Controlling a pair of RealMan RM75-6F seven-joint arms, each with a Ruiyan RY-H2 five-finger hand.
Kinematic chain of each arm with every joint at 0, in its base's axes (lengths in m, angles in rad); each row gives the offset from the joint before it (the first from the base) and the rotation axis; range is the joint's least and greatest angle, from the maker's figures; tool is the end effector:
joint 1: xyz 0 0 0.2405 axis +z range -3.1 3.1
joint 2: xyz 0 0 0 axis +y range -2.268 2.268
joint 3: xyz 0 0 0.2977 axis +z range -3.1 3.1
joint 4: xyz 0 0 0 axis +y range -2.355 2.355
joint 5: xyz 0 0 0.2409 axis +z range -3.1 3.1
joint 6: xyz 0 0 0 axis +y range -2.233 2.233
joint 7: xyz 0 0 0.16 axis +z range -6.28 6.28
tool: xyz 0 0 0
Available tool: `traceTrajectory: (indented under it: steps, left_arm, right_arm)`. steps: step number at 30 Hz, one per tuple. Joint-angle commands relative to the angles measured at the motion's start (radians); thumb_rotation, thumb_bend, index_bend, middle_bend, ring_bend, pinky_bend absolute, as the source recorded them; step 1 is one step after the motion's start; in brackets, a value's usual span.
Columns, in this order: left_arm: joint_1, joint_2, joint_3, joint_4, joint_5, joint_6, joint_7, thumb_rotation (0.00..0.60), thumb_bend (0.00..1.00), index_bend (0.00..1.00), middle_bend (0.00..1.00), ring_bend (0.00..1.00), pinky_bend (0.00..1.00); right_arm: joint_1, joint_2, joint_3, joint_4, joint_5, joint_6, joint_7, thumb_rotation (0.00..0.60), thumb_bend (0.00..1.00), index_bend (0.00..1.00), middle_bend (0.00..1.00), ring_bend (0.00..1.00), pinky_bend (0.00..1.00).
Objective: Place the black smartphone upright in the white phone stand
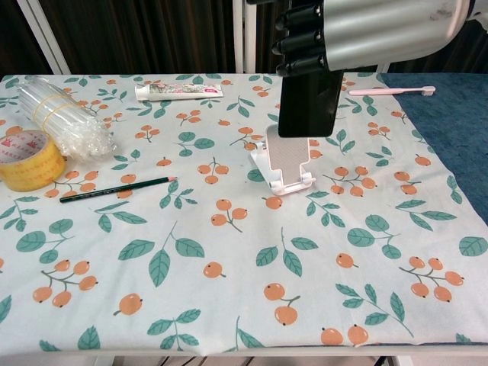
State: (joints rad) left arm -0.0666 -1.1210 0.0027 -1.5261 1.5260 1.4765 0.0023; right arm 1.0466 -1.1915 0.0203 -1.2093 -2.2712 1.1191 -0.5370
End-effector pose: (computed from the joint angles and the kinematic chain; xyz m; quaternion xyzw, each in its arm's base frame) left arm -0.3846 0.1844 0.1476 -0.6234 -0.3788 -0.3442 0.5912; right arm -0.1077 -0.4193 0.0609 0.7999 0.4586 0.2556 0.2906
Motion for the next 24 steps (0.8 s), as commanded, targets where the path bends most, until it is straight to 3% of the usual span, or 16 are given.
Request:
traceTrajectory:
  steps: [1, 11, 24]
  left_arm:
    - [0.001, 0.000, 0.000, 0.000, 0.000, 0.001, 0.000, 0.362, 0.06, 0.09, 0.06, 0.13, 0.22]
    - [0.007, -0.004, 0.001, 0.020, -0.003, 0.005, -0.019, 0.363, 0.06, 0.09, 0.06, 0.13, 0.22]
    - [0.021, -0.005, 0.004, 0.040, -0.004, 0.019, -0.045, 0.361, 0.06, 0.09, 0.06, 0.13, 0.22]
  right_arm:
    - [0.042, -0.022, -0.027, 0.040, -0.035, -0.011, 0.031, 0.600, 0.28, 0.48, 0.34, 0.33, 0.00]
    - [0.117, -0.041, -0.070, 0.070, -0.068, -0.056, 0.055, 0.600, 0.28, 0.45, 0.31, 0.29, 0.00]
    - [0.134, -0.078, -0.101, 0.079, -0.041, -0.090, 0.042, 0.600, 0.28, 0.44, 0.31, 0.27, 0.00]
